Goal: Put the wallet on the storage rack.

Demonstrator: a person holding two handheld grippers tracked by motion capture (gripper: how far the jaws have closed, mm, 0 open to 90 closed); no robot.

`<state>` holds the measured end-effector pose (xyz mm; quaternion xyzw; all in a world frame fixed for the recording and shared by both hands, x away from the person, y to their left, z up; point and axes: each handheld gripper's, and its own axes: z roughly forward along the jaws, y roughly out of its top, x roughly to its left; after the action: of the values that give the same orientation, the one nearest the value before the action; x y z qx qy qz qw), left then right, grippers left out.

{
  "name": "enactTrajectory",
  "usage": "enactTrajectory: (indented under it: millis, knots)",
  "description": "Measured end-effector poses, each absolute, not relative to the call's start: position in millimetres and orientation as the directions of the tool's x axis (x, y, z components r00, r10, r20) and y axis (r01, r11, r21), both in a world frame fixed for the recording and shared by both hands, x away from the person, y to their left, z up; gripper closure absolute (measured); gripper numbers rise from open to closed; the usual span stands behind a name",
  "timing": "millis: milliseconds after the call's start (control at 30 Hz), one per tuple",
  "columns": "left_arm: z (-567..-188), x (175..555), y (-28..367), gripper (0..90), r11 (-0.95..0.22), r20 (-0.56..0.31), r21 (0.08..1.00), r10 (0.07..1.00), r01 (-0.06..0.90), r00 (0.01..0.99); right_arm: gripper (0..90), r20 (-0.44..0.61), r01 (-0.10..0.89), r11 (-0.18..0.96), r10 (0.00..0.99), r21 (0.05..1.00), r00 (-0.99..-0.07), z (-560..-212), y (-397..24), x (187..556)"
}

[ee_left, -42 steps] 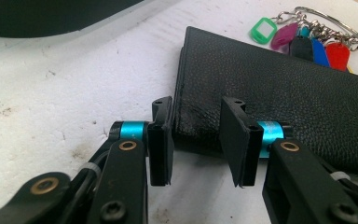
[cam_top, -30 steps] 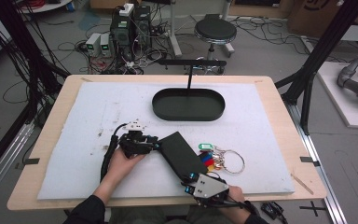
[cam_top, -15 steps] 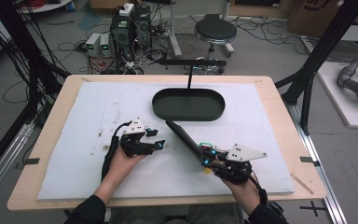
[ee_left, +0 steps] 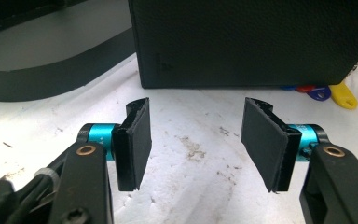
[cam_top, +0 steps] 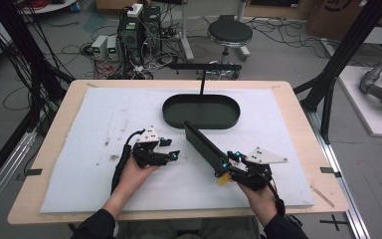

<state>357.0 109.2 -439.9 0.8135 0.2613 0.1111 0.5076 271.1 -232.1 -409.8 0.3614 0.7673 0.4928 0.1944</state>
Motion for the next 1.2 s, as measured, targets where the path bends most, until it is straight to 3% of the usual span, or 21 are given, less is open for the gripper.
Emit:
enactTrajectory:
  millis: [100,167,233,400,667,933,1033,1200]
  knots:
    - [-439,356,110,42.7,-0.346,-0.087,0.883,0.544,0.317,0.835,59.1,0.072,0.399,0.265,0.751,0.878,-0.656,-413,-229,283]
    - [-438,356,112,42.7,-0.339,-0.089,0.886,0.546,0.317,0.833,71.1,0.072,0.410,0.285,0.741,0.866,-0.668,-415,-228,290]
    - [-438,357,113,42.7,-0.336,-0.089,0.886,0.551,0.318,0.830,74.7,0.079,0.409,0.285,0.732,0.867,-0.677,-415,-229,295]
    - [-436,356,115,42.7,-0.327,-0.087,0.892,0.554,0.313,0.828,75.7,0.100,0.403,0.282,0.700,0.871,-0.707,-414,-233,298]
    - [-423,353,130,39.8,-0.255,-0.071,0.935,0.551,0.248,0.832,75.9,0.084,0.301,0.275,0.595,0.913,-0.799,-401,-238,287]
    - [-403,349,147,36.0,-0.189,-0.078,0.964,0.474,0.188,0.877,75.8,0.087,0.251,0.269,0.503,0.930,-0.860,-393,-245,284]
    - [-400,349,148,29.3,-0.195,-0.078,0.965,0.430,0.177,0.899,75.8,0.090,0.231,0.264,0.456,0.936,-0.885,-391,-247,284]
    - [-398,346,146,28.8,-0.201,-0.062,0.969,0.359,0.143,0.931,75.8,0.090,0.215,0.268,0.413,0.939,-0.906,-389,-247,283]
